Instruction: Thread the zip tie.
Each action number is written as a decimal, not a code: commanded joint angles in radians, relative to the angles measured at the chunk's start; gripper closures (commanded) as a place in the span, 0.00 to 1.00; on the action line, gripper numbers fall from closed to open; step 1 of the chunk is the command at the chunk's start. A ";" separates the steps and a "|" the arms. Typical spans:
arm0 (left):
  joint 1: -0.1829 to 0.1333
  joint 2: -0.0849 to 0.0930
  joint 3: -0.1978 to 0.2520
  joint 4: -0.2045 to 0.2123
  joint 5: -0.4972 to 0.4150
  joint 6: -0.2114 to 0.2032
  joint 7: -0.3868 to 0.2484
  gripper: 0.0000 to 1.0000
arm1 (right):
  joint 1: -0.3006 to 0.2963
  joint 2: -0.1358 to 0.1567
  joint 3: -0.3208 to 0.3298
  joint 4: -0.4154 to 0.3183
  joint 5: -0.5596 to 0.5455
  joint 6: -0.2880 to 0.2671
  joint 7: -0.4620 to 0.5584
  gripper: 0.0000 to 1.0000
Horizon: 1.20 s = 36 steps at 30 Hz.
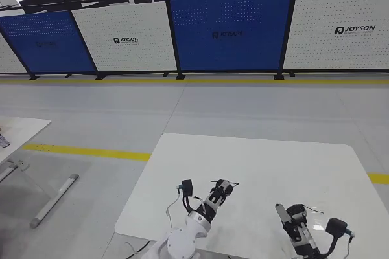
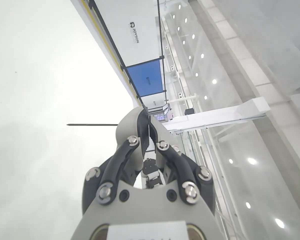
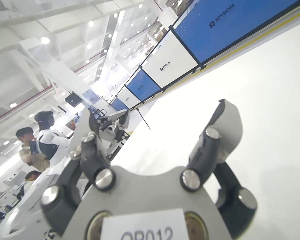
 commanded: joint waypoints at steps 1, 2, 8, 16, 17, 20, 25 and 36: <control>0.000 0.000 0.000 -0.001 0.001 0.000 0.007 1.00 | 0.001 0.000 -0.001 0.001 -0.001 0.000 0.000 0.00; 0.000 0.000 0.000 -0.001 0.001 0.000 0.007 1.00 | 0.001 0.000 -0.001 0.001 -0.001 0.000 0.000 0.00; 0.000 0.000 0.000 -0.001 0.001 0.000 0.007 1.00 | 0.001 0.000 -0.001 0.001 -0.001 0.000 0.000 0.00; -0.020 -0.018 -0.027 0.015 -0.093 0.045 0.169 1.00 | 0.022 -0.003 0.010 0.018 0.069 0.000 -0.002 0.00; -0.021 -0.020 -0.036 0.017 -0.111 0.042 0.186 1.00 | 0.015 -0.001 0.029 0.008 0.098 0.000 -0.018 0.00; -0.027 -0.024 -0.052 0.027 -0.157 0.046 0.214 1.00 | -0.008 0.003 0.078 -0.014 0.165 0.000 -0.050 0.00; -0.041 -0.033 -0.071 0.057 -0.244 0.066 0.234 1.00 | -0.055 0.013 0.176 -0.050 0.313 0.000 -0.099 0.00; -0.048 -0.037 -0.079 0.076 -0.269 0.084 0.261 1.00 | -0.066 0.016 0.247 -0.015 0.375 0.000 -0.145 0.00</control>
